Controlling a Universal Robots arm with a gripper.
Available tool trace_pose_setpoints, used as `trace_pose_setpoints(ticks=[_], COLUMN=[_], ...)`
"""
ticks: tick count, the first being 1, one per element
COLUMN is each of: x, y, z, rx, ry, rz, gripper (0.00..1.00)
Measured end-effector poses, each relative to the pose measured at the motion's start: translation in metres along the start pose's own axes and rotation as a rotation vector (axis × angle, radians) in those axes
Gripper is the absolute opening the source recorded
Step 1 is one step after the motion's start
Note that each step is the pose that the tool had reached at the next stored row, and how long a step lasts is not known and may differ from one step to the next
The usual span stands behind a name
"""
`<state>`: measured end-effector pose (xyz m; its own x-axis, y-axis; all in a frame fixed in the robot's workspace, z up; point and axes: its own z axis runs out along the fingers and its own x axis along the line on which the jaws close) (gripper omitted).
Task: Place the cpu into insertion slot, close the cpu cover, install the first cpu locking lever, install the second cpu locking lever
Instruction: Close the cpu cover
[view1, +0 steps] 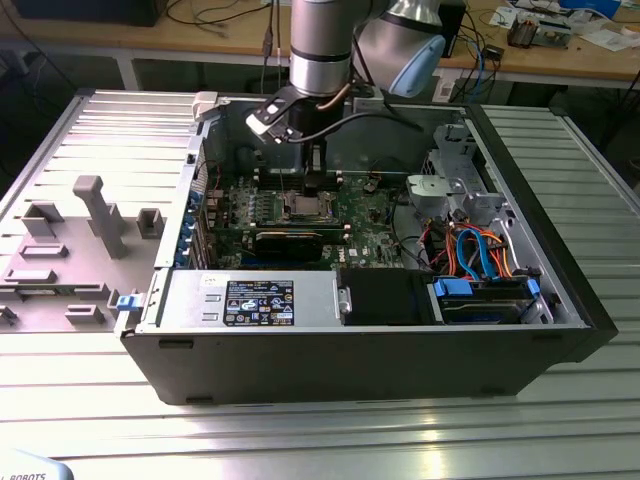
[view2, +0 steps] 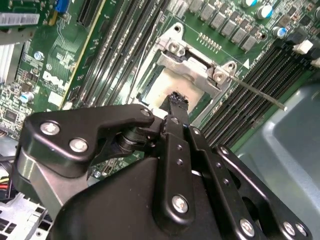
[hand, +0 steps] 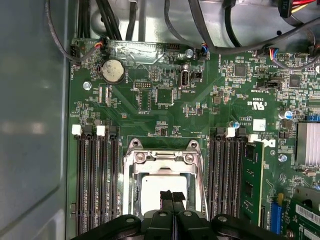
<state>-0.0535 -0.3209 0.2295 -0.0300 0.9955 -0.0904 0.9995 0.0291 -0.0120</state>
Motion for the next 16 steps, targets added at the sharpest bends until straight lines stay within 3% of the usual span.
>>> trace_pose_setpoints(ticks=[3, 10, 12, 14, 16], x=[-0.0002, 0.0010, 0.0015, 0.0020, 0.0019], y=[-0.0086, -0.0223, -0.0231, -0.0230, -0.0230], z=[0.0024, 0.0110, 0.0168, 0.0215, 0.0216], rx=[0.0031, 0.0150, 0.0211, 0.0229, 0.0233], ry=[-0.0001, 0.0003, 0.0005, 0.0005, 0.0004], rz=[-0.001, -0.002, -0.002, -0.002, -0.002], gripper=[0.11, 0.11, 0.11, 0.11, 0.11])
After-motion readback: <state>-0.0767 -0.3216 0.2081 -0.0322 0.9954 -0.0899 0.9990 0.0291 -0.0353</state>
